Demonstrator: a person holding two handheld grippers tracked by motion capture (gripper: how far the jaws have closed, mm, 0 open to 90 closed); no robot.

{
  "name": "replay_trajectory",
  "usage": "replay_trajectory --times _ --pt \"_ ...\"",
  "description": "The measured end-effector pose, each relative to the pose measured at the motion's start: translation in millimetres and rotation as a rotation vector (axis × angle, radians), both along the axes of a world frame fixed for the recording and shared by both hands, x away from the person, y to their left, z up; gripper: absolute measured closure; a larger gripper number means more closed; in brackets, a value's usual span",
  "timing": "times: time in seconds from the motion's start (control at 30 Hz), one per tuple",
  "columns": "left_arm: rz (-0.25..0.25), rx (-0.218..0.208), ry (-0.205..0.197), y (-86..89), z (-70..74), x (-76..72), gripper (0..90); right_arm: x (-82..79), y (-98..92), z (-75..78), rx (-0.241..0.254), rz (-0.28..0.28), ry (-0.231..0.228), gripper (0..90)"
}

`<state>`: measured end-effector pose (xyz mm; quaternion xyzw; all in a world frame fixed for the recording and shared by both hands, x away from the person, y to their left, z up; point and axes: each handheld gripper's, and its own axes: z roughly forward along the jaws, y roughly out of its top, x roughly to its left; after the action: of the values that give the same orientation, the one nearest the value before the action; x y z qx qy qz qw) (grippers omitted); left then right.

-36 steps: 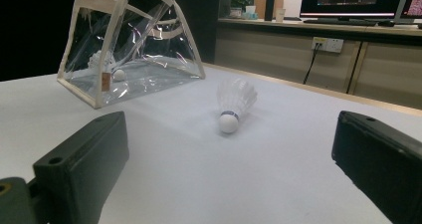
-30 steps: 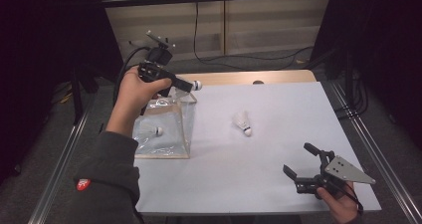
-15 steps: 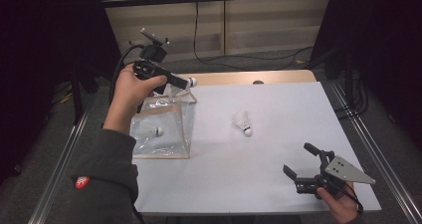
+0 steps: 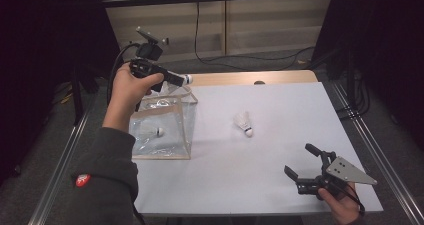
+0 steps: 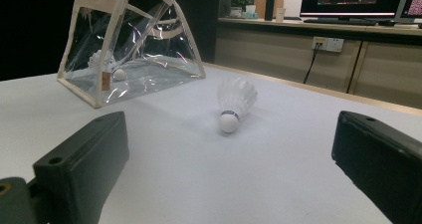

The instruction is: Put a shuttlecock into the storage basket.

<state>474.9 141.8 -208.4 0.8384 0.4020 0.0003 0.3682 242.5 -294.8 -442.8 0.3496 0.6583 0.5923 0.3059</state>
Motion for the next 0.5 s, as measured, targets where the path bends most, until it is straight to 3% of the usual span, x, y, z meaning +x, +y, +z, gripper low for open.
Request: replay_trajectory --times 0.5 --pt "0.038 0.006 0.005 7.7 -3.6 8.9 87.8 -0.3 -0.4 0.0 0.002 -0.001 0.001 1.1"
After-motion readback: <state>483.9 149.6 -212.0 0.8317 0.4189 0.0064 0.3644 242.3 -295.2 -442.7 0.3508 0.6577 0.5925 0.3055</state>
